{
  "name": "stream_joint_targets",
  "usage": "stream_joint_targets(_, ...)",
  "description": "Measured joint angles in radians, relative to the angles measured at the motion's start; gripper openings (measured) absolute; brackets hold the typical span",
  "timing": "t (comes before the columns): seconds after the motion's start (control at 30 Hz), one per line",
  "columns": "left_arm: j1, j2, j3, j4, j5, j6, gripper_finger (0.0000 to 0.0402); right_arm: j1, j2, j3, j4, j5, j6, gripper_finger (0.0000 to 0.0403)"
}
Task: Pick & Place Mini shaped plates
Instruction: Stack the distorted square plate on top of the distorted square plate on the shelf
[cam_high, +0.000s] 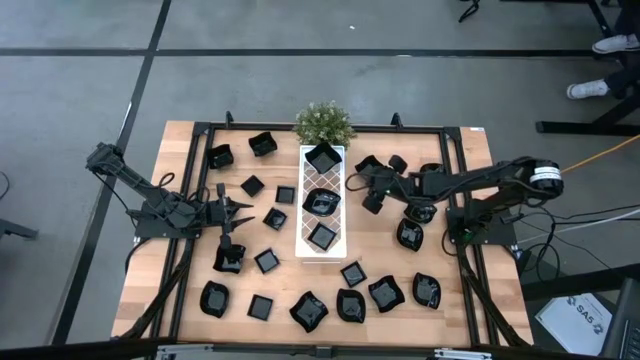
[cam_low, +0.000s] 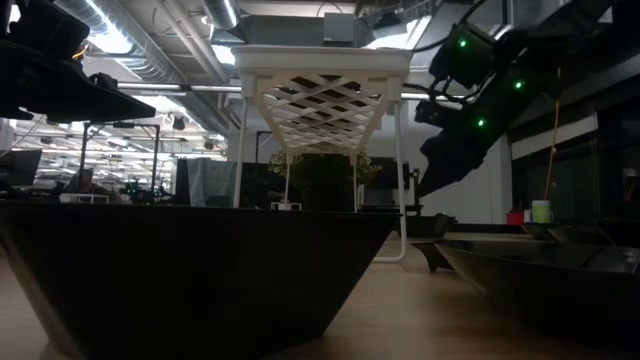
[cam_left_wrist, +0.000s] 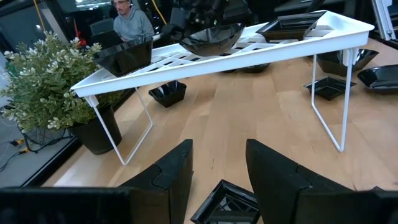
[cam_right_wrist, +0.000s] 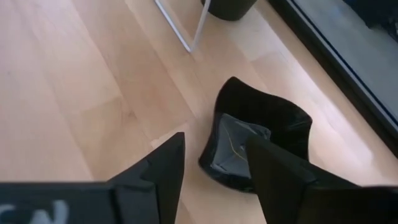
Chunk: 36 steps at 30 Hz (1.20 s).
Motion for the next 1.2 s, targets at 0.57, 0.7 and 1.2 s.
stream_joint_targets(0.57,0.000,0.000,0.000,0.000,0.000,0.000,0.0143,-0.028,0.146,-0.001,0.111,-0.008,-0.006,0.0167)
stream_joint_targets(0.7,0.000,0.000,0.000,0.000,0.000,0.000,0.0143,-0.036,0.170,-0.001,0.117,-0.009,-0.015,0.0167)
stream_joint_targets(1.2,0.000,0.000,0.000,0.000,0.000,0.000,0.0143,-0.046,0.174,-0.001,0.127,-0.007,-0.023,0.0043)
